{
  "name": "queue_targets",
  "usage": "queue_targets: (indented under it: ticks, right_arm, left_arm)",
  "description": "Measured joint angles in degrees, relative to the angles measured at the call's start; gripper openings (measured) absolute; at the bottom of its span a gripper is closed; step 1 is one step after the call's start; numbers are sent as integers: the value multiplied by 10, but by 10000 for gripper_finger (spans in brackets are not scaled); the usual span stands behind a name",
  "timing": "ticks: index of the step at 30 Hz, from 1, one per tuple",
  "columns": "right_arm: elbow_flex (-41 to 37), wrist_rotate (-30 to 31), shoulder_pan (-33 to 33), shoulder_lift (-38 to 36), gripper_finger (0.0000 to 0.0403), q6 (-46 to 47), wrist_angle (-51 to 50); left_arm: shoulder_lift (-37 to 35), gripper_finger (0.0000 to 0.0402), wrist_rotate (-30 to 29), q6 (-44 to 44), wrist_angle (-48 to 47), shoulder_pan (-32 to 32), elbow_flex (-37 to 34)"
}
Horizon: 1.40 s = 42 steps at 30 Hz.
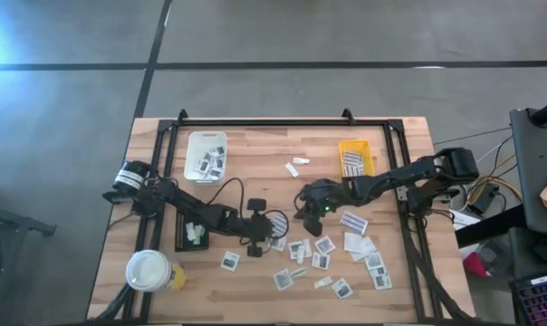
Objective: Pick & Place First Aid Supplies
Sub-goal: Put the blue bandage pack into the yellow bin
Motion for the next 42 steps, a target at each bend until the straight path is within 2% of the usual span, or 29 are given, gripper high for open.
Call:
queue_targets:
  ticks: [8,16,22,27,31,37,42]
  right_arm:
    - [47,0,-6,85,9,2,1]
    - [73,-4,-23,98,11,-6,-43]
    - [73,-7,-28,94,53,1,-52]
    - [79,-2,-28,100,94,82,-54]
    - [111,-9,-27,123,113,89,-59]
    - [180,-8,-28,171,126,57,-192]
    - [202,-11,-28,186,134,55,-215]
  left_arm:
    - [39,83,-6,-35,29,0,-1]
    - [51,83,-15,-73,34,0,-3]
    - [52,83,-8,-98,34,1,-7]
    - [52,83,7,-100,44,2,-8]
    - [53,83,16,-118,52,5,-9]
    - [54,83,33,-166,44,9,-9]
    - [54,83,36,-172,39,8,-9]
